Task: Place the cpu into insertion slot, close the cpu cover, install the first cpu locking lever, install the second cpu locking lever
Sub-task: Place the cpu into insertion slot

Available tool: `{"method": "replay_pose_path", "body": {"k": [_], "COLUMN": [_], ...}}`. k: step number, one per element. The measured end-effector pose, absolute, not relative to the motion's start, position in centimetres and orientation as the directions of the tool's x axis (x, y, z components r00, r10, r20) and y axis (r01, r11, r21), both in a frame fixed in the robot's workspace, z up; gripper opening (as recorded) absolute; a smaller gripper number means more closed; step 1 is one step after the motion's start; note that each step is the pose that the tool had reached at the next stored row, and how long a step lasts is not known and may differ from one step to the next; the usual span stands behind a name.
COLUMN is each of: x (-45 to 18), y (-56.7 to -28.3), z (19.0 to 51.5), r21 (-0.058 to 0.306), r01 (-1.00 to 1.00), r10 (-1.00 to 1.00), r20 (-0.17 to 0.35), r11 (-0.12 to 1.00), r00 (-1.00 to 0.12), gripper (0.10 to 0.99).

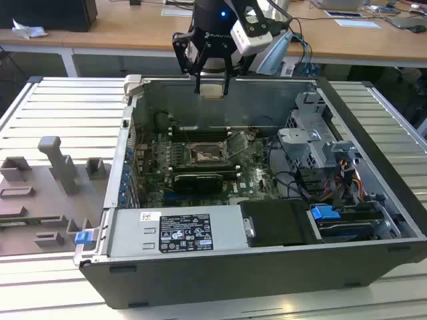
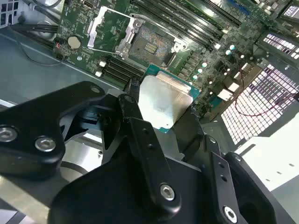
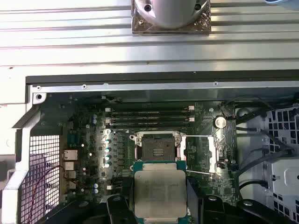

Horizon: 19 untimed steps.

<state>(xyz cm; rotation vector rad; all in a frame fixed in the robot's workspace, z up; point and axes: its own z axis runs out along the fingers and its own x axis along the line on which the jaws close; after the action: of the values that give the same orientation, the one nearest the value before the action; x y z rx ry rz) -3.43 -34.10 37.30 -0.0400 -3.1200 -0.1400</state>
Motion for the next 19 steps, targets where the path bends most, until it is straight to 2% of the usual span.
{"method": "replay_pose_path", "body": {"k": [19], "x": [-3.44], "y": [-34.1], "z": [37.29], "r21": [0.089], "r01": [0.108], "r10": [0.106], "r20": [0.019], "r11": [0.99], "r00": [-0.994], "gripper": [0.541]}}
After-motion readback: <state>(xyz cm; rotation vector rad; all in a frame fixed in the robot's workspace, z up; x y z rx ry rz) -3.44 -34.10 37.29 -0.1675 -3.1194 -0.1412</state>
